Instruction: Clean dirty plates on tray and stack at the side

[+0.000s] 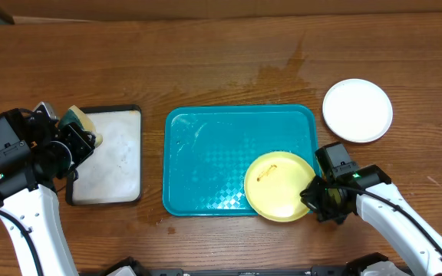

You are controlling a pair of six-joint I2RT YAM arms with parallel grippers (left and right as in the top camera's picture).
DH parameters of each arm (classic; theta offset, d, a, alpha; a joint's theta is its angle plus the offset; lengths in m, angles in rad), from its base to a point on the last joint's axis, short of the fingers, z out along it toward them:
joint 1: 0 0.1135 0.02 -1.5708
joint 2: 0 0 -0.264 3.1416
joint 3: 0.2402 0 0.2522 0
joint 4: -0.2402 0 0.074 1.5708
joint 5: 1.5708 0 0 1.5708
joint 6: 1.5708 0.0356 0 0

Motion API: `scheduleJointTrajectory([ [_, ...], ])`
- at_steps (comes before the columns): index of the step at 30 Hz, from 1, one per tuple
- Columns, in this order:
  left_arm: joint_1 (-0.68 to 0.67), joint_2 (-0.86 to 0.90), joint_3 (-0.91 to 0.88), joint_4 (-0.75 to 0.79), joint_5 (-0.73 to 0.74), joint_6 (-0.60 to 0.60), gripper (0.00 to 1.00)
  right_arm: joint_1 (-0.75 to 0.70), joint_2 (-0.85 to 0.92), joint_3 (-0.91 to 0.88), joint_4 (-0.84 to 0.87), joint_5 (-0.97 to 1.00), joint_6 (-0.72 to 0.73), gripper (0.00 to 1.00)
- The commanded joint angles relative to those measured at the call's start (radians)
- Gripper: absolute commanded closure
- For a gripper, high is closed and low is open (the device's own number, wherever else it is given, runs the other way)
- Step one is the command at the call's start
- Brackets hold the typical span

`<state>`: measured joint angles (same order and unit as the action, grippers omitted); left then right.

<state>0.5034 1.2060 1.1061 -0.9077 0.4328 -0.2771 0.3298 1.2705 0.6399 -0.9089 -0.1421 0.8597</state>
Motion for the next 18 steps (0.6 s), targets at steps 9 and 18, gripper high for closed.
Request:
scheduleJointTrajectory([
  [9, -0.007, -0.017, 0.023, 0.0, -0.002, 0.066, 0.96, 0.009, 0.087, 0.221, 0.07, 0.008, -0.282, 0.96],
  [18, -0.008, -0.017, 0.023, 0.0, -0.003, 0.083, 0.96, 0.037, 0.346, 0.41, 0.043, 0.018, -0.424, 0.96],
])
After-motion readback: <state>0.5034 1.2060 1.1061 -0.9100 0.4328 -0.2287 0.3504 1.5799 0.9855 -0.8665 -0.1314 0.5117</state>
